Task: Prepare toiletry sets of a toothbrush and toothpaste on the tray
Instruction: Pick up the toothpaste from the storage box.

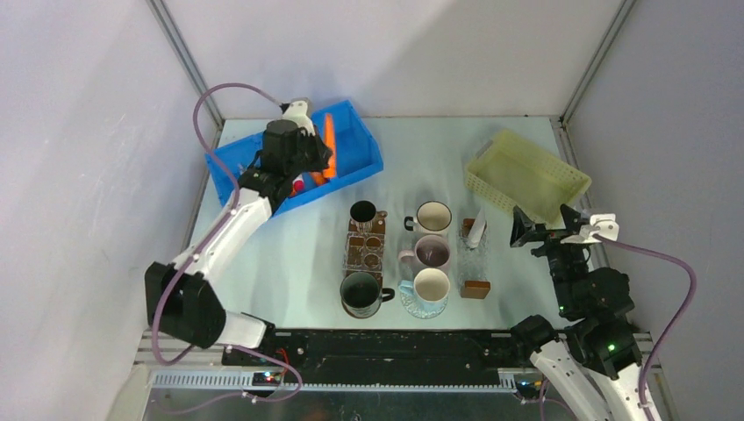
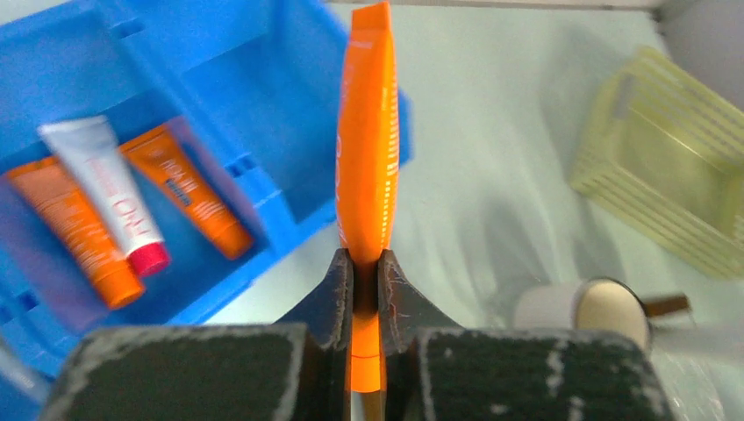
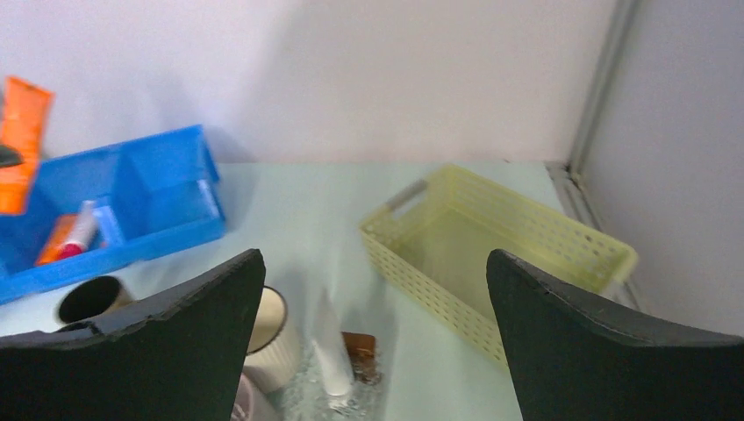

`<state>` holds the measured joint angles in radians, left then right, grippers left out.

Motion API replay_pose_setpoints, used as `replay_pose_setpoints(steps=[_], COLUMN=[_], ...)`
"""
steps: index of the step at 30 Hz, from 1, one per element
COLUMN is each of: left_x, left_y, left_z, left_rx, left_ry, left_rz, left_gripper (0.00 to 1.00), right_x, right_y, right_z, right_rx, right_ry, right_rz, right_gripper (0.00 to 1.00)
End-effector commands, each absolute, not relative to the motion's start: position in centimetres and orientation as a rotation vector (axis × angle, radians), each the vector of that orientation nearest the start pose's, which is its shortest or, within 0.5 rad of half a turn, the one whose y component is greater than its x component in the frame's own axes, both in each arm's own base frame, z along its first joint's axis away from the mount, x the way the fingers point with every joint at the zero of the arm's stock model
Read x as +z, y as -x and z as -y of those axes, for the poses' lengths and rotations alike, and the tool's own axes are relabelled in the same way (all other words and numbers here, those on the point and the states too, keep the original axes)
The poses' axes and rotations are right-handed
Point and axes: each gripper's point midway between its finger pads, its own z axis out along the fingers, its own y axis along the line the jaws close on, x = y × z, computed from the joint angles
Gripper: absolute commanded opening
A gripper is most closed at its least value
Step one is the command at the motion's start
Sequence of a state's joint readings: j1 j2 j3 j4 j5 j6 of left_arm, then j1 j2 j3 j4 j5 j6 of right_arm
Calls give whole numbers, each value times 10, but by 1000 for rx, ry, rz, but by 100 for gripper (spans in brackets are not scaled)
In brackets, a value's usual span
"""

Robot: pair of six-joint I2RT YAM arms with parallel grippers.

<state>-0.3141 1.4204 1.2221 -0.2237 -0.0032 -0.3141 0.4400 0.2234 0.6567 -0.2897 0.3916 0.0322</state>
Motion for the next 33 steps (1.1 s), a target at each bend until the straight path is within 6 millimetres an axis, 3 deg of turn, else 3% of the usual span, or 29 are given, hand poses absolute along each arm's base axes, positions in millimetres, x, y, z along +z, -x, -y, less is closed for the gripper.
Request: replay_pose_setpoints(steps=[1,10,16,23,29,33], left_x=[335,371,394,401,389,387], left_y=[-389,-309,-254,-198,-172,-154], left_z=[189,251,283,312,319,321], left_rx=[-587,-858,-1050,-1195,-1206,-1221], left_ry=[-267,-594,-764,-988,-1172,-1265], left_rz=[-1680,-1442,-1302,-1186,-1134,-1079], left_gripper=[5,4,4,3,2,1], right_x=[355,388,412,438,445,442], right_y=[-193,-162,-140,-125,-112,-113], right_z=[-65,-142,-173,-189,-198,-201], right_rx=[281,609,812,909,951,962], right_ry=[186,574,709,814,930,967], right_rz=[-1353,-1261,-1172,-1078,-1035,-1045], right_gripper=[99,99,99,99,99,99])
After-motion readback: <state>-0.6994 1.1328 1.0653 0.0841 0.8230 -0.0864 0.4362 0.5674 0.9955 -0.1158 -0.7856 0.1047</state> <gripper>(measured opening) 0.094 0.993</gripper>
